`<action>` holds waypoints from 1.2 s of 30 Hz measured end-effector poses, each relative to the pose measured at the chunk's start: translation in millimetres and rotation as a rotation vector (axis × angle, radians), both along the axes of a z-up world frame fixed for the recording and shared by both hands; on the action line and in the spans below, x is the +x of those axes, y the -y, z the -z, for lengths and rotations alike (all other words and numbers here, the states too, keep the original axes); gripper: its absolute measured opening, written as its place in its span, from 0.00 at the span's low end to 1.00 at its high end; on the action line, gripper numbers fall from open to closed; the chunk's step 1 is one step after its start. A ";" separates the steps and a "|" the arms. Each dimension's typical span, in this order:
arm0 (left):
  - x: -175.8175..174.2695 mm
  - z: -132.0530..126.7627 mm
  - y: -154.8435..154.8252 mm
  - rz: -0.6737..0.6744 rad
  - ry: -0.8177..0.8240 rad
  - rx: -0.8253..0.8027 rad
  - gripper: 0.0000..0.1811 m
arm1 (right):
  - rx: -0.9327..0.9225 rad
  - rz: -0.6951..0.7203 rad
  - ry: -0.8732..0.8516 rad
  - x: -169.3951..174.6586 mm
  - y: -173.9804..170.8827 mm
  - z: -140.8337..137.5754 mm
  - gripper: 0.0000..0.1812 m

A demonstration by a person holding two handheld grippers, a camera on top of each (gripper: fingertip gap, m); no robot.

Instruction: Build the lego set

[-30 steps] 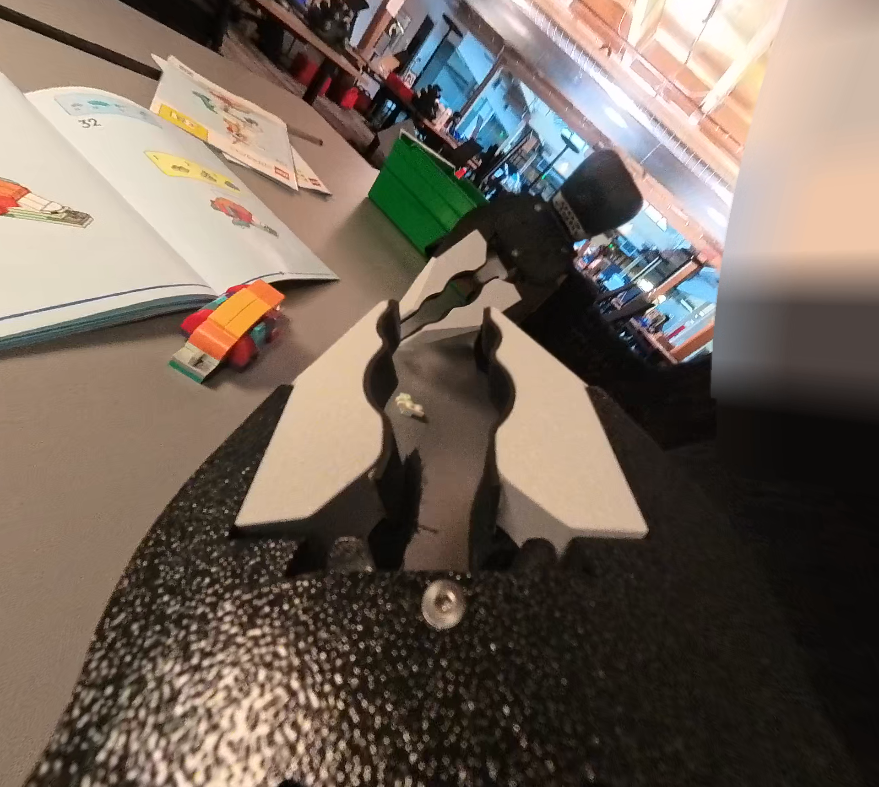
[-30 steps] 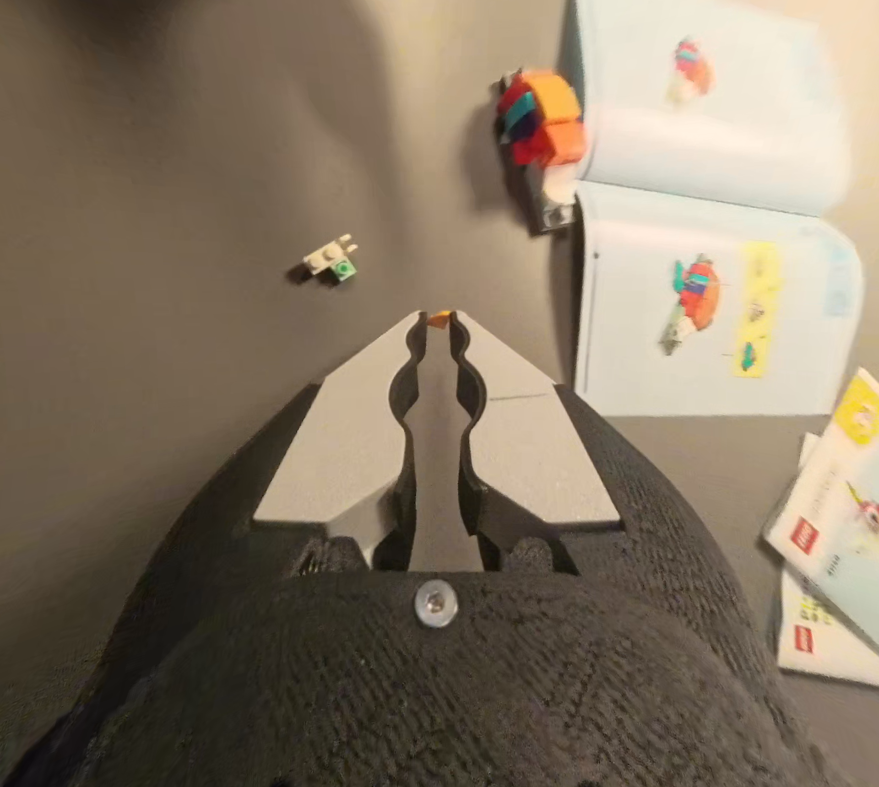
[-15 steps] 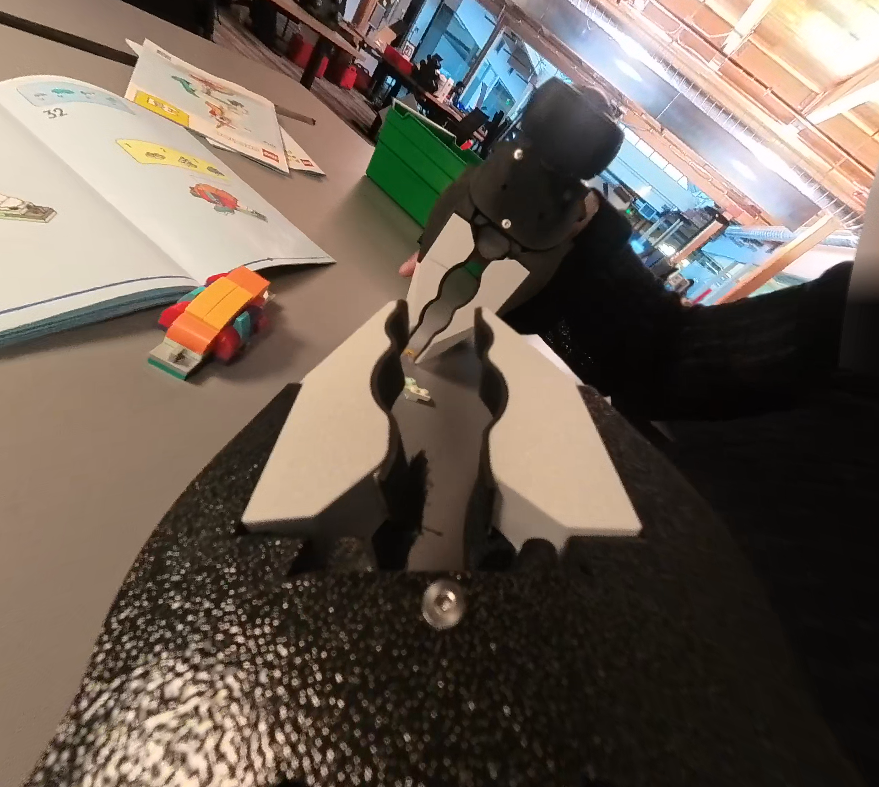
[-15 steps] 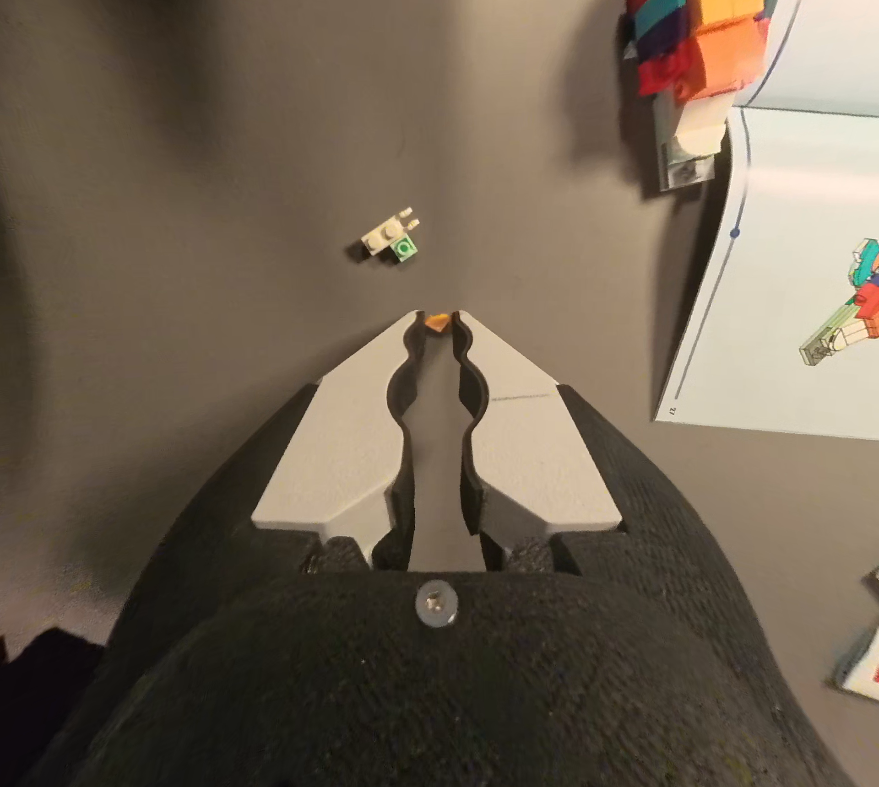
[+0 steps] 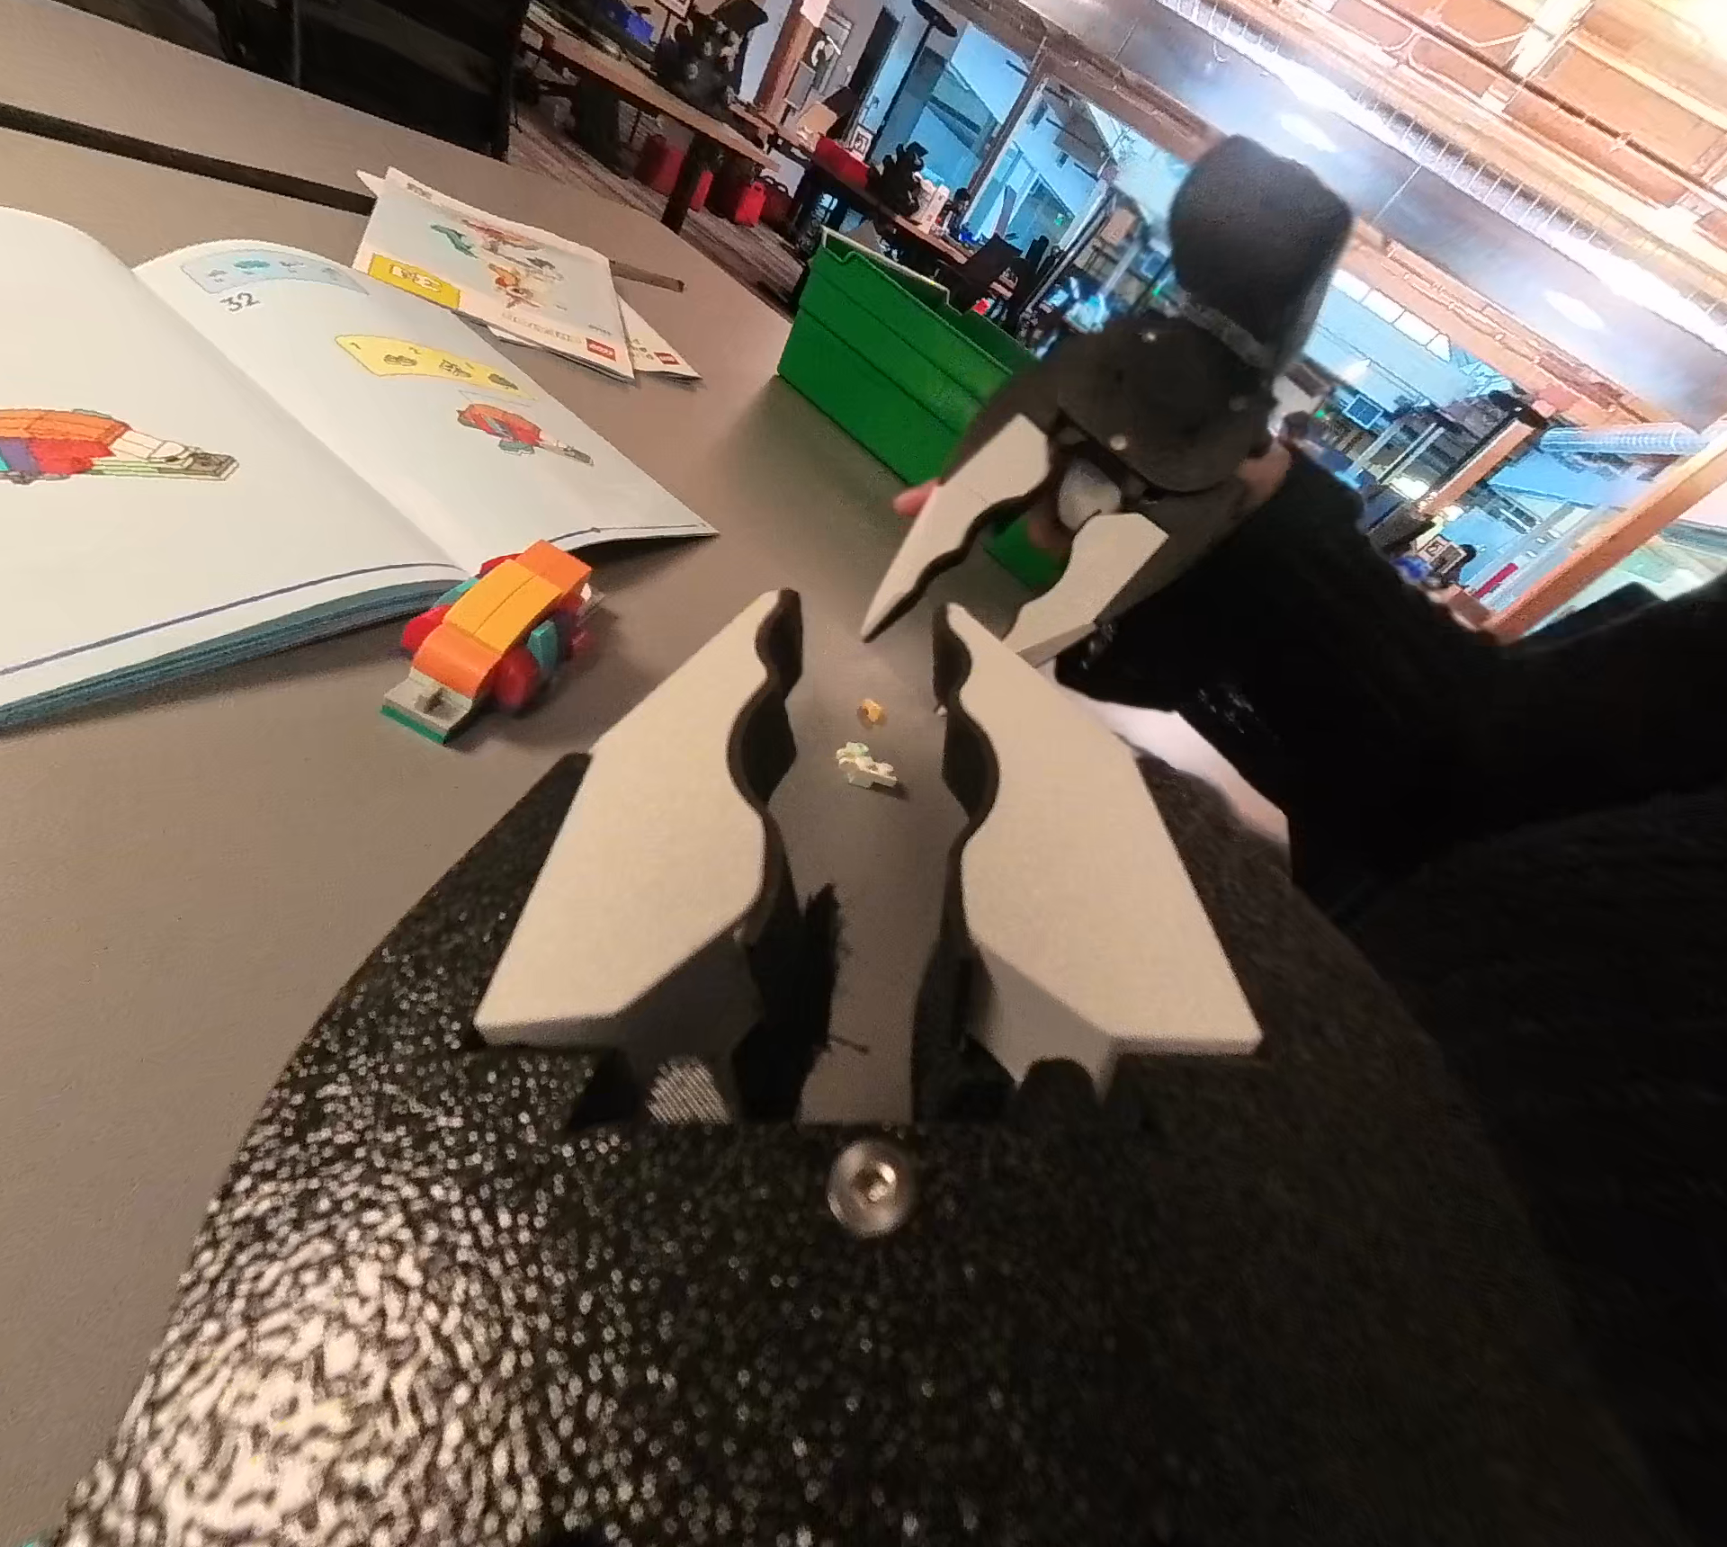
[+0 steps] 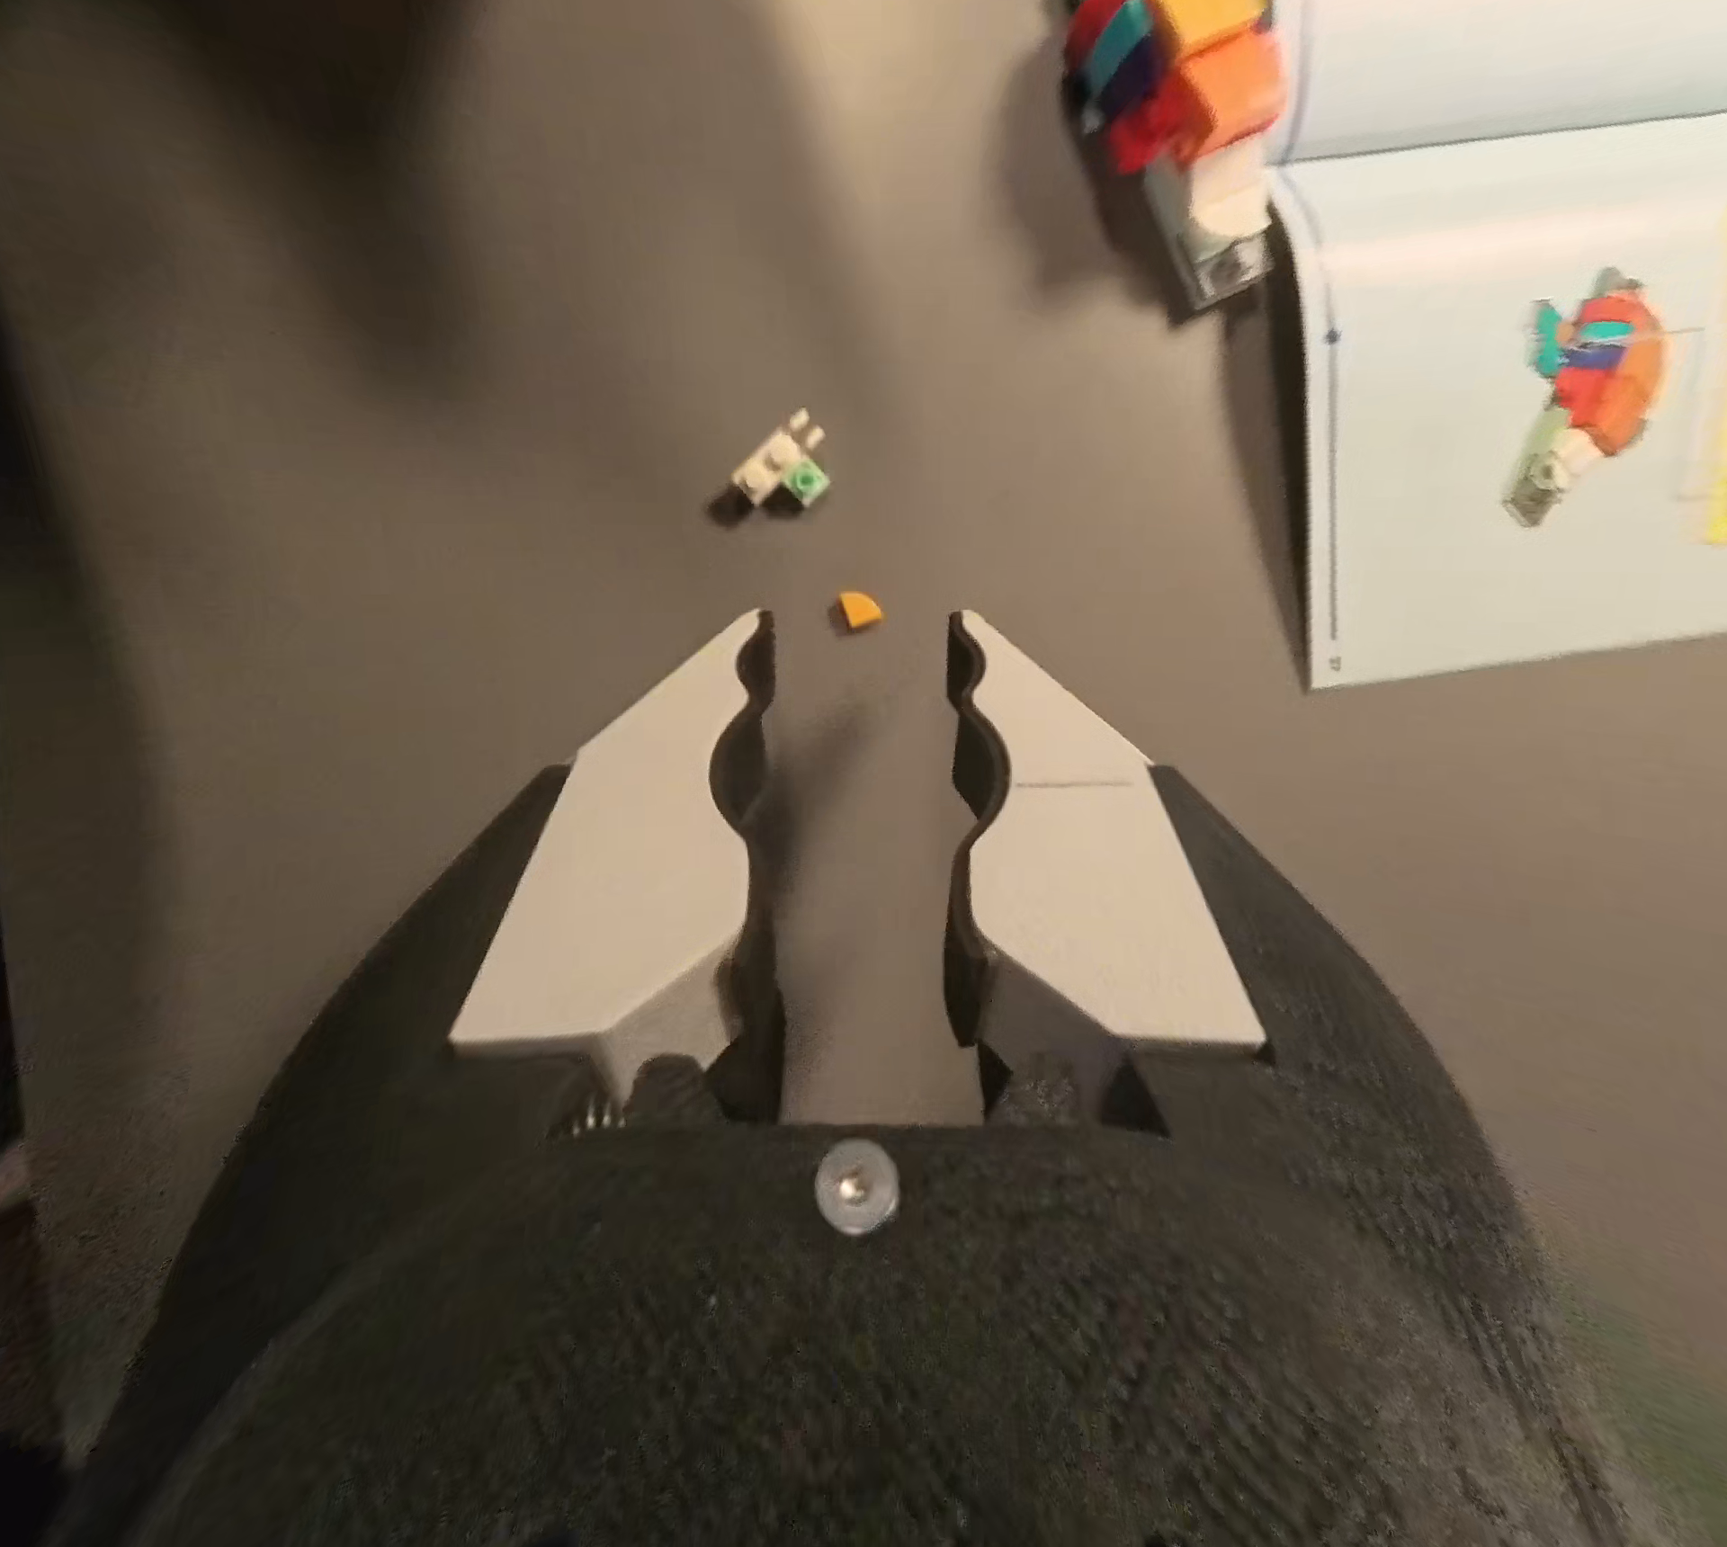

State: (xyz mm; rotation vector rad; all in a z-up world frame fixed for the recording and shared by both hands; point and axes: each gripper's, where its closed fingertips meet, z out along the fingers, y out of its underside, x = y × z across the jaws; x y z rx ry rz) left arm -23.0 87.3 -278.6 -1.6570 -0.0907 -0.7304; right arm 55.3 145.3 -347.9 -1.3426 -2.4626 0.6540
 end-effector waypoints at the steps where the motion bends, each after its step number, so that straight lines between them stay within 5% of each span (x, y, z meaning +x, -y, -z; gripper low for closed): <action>1: -0.6 0.0 -0.2 -0.005 -0.001 0.001 0.15 | -0.032 0.058 -0.065 -3.1 3.5 -4.8 0.16; 5: -2.4 0.9 -1.0 -0.021 -0.012 0.001 0.15 | -0.300 0.345 -0.243 -17.0 33.2 -14.8 0.16; 9: -6.0 2.2 -2.0 -0.046 -0.032 0.001 0.14 | -0.223 0.474 -0.328 -14.3 32.0 -4.2 0.11; 31: -6.7 7.6 -4.9 -0.044 -0.020 -0.030 0.14 | -0.213 0.678 -0.334 -17.2 33.4 10.3 0.13; 36: -1.8 8.4 -5.7 -0.015 -0.030 -0.035 0.14 | -0.156 0.665 -0.343 -17.5 29.6 10.7 0.04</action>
